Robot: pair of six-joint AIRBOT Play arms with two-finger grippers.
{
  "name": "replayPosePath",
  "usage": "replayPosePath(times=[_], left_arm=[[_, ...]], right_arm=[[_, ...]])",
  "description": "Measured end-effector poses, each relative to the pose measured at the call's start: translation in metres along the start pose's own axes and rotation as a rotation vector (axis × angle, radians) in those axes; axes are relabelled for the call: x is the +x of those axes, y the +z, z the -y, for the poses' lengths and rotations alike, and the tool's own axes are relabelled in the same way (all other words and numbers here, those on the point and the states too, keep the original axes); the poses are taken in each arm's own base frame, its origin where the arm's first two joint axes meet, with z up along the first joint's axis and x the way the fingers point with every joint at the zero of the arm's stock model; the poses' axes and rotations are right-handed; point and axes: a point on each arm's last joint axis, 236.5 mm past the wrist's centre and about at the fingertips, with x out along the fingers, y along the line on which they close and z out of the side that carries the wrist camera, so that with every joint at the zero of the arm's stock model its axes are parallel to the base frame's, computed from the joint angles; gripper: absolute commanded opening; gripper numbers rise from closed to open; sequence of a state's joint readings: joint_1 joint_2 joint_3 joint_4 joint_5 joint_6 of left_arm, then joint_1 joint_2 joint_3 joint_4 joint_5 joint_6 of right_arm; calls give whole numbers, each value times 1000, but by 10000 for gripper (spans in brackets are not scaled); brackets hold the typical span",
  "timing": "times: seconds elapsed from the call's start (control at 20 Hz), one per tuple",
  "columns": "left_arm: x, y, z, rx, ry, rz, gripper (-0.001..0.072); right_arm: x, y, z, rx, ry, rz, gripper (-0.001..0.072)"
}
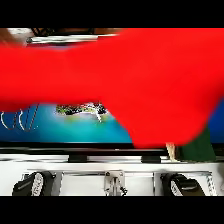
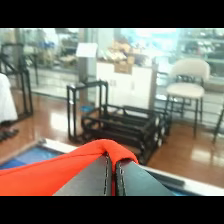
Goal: Fold the shirts.
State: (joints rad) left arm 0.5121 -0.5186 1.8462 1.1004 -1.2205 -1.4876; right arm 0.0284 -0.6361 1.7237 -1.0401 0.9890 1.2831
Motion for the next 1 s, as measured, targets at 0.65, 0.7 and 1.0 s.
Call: replayPosePath(times=[0.65, 0.7, 1.0], left_arm=[[84, -282, -60, -203, -14, -749, 40], [99, -314, -64, -239, -32, -795, 40], [200, -449, -73, -401, -73, -890, 41]], right_arm=[[78, -276, 86, 257, -180, -730, 64], [94, -308, 90, 293, -172, -763, 64], [191, -443, 123, 486, -181, -704, 64]])
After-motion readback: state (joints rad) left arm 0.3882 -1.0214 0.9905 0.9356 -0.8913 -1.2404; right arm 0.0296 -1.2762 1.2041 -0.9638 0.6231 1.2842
